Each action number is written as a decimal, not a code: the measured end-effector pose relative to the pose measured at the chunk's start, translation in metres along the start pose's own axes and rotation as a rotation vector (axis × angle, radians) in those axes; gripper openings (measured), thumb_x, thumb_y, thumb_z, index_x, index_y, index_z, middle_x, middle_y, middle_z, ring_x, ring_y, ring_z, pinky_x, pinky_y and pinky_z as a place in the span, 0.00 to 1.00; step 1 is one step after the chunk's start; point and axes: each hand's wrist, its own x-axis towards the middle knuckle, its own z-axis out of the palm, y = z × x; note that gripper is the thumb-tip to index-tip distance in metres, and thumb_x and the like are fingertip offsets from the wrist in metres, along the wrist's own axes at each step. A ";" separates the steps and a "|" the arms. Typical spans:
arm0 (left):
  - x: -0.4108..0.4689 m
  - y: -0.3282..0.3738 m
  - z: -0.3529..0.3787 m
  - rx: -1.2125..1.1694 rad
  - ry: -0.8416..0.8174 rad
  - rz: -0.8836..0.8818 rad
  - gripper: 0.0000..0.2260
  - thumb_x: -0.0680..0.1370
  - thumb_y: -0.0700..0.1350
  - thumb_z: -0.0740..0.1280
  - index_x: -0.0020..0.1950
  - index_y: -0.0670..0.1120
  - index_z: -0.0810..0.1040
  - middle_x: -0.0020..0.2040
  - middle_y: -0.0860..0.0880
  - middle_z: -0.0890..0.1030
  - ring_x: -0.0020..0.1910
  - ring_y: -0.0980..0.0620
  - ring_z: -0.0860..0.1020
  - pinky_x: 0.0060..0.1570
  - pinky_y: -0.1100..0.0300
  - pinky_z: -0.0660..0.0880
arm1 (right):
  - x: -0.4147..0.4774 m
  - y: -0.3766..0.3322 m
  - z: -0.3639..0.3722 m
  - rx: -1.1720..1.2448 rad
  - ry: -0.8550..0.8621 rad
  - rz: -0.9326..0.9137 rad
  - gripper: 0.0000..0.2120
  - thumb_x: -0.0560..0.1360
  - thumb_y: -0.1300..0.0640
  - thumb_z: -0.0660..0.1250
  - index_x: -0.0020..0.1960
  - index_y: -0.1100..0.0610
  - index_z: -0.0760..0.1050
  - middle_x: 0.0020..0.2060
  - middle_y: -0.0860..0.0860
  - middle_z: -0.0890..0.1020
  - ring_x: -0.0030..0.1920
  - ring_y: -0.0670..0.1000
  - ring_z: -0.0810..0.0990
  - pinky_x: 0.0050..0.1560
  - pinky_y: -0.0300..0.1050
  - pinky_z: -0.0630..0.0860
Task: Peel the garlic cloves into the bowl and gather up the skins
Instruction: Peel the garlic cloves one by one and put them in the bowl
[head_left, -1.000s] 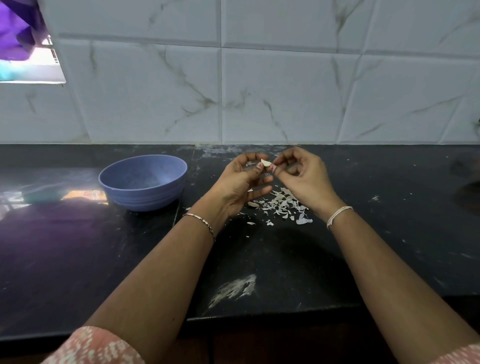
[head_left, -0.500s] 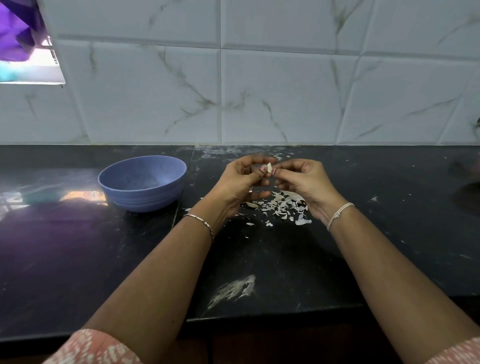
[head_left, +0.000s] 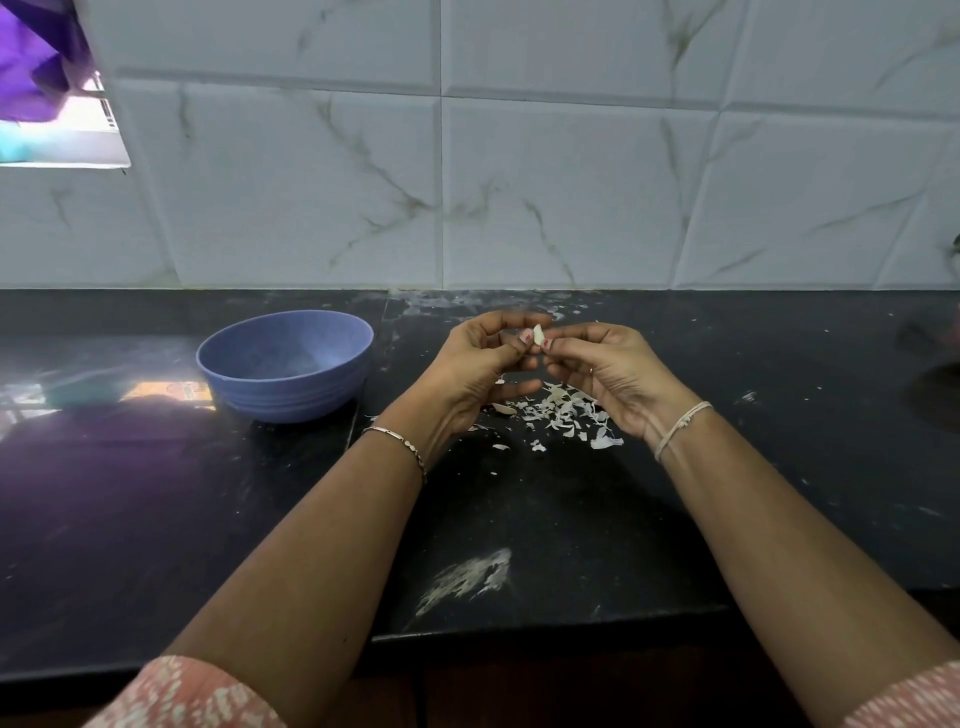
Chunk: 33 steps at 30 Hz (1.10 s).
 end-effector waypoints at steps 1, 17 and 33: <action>0.000 0.000 0.000 0.002 0.001 -0.002 0.06 0.79 0.38 0.67 0.53 0.46 0.81 0.41 0.49 0.80 0.37 0.57 0.81 0.35 0.60 0.81 | 0.000 0.000 0.000 -0.004 0.003 -0.001 0.04 0.73 0.70 0.69 0.43 0.64 0.80 0.34 0.53 0.84 0.37 0.48 0.82 0.41 0.36 0.81; -0.001 -0.002 0.004 0.040 -0.027 -0.021 0.07 0.79 0.36 0.66 0.53 0.45 0.82 0.41 0.47 0.80 0.39 0.57 0.80 0.35 0.61 0.80 | 0.004 0.007 0.004 -0.032 0.105 0.028 0.03 0.72 0.65 0.73 0.40 0.62 0.80 0.34 0.55 0.82 0.33 0.46 0.79 0.35 0.35 0.78; 0.000 0.001 0.002 0.226 -0.063 0.003 0.11 0.78 0.35 0.67 0.58 0.47 0.81 0.45 0.47 0.79 0.42 0.58 0.80 0.39 0.60 0.82 | 0.006 0.007 0.001 -0.168 0.131 0.000 0.03 0.70 0.63 0.75 0.40 0.62 0.81 0.43 0.62 0.84 0.41 0.52 0.82 0.46 0.41 0.80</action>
